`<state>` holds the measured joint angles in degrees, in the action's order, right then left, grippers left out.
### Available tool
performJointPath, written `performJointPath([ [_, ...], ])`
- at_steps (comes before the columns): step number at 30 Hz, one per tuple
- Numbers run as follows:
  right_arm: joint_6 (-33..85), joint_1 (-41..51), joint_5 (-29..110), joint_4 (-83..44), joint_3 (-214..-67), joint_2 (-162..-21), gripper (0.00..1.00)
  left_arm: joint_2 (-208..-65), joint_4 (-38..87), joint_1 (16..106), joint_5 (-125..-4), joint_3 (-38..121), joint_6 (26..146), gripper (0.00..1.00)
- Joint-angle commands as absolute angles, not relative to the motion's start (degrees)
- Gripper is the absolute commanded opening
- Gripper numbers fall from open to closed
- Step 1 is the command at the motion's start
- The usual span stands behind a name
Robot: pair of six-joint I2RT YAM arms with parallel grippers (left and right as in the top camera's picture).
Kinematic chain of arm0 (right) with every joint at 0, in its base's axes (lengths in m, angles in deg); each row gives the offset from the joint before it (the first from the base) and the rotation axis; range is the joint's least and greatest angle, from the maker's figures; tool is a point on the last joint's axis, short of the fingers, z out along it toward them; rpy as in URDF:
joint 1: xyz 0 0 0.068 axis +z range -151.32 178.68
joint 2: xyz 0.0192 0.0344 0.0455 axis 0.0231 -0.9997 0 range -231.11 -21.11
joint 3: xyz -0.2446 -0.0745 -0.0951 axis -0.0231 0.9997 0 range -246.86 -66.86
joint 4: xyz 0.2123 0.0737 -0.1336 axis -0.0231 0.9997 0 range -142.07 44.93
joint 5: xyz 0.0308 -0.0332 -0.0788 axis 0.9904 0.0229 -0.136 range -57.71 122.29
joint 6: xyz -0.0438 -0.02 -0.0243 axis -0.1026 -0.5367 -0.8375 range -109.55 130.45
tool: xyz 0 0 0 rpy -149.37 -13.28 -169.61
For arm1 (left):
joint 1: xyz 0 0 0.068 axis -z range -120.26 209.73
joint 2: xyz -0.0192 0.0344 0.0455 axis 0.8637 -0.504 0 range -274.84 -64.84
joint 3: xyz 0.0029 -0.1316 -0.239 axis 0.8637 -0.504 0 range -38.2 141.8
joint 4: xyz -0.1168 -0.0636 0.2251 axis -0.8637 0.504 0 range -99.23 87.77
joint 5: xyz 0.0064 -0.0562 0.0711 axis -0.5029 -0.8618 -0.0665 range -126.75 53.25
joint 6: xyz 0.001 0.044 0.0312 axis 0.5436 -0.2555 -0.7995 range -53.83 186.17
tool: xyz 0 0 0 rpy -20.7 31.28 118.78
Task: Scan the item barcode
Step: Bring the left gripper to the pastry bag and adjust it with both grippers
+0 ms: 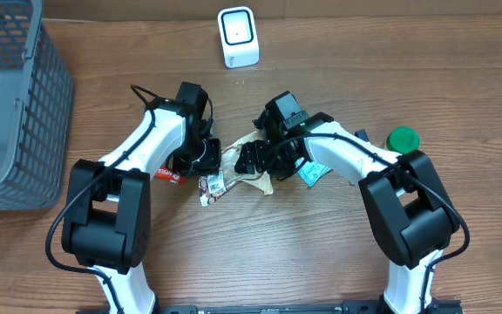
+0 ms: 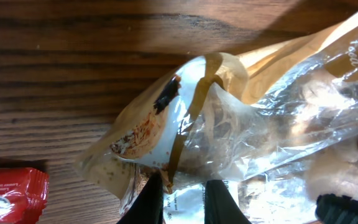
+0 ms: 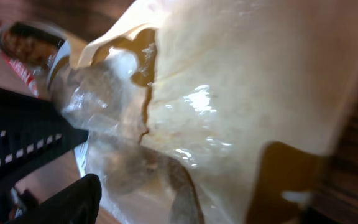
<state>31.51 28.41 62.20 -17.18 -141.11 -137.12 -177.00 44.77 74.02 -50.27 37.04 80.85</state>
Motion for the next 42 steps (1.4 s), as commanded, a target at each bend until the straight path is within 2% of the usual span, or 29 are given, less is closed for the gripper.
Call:
performJointPath([
  [1, 31.86, 28.91, 66.81, -18.27, -139.45, -138.91, 0.64, -177.24, 44.24, 74.43, -48.1, 35.71, 81.61, 0.1],
  [3, 31.86, 28.91, 67.14, -18.55, -139.45, -138.91, 0.59, -177.24, 44.26, 74.43, -48.06, 35.71, 81.59, 0.1],
  [6, 31.83, 28.91, 67.38, -18.68, -139.45, -138.91, 0.59, -177.24, 44.48, 74.43, -46.95, 35.71, 81.63, 0.1],
  [14, 31.83, 26.53, 74.68, -20.32, -139.43, -138.91, 0.59, -177.24, 44.53, 74.43, -46.62, 35.71, 81.61, 0.1],
  [28, 35.44, 25.92, 74.84, -31.84, -133.92, -138.91, 0.64, -177.24, 44.5, 74.43, -46.62, 35.71, 81.61, 0.11],
  [30, 35.53, 25.92, 74.88, -32.32, -133.55, -138.91, 0.62, -177.24, 44.5, 74.43, -46.6, 35.71, 81.61, 0.11],
  [39, 35.53, 25.92, 79.12, -35.36, -133.55, -138.91, 0.39, -177.24, 44.5, 74.43, -44.06, 35.71, 81.61, 0.12],
  [42, 35.51, 25.92, 80.26, -35.3, -133.55, -138.91, 0.38, -177.24, 44.46, 74.43, -43.1, 35.71, 81.61, 0.12],
])
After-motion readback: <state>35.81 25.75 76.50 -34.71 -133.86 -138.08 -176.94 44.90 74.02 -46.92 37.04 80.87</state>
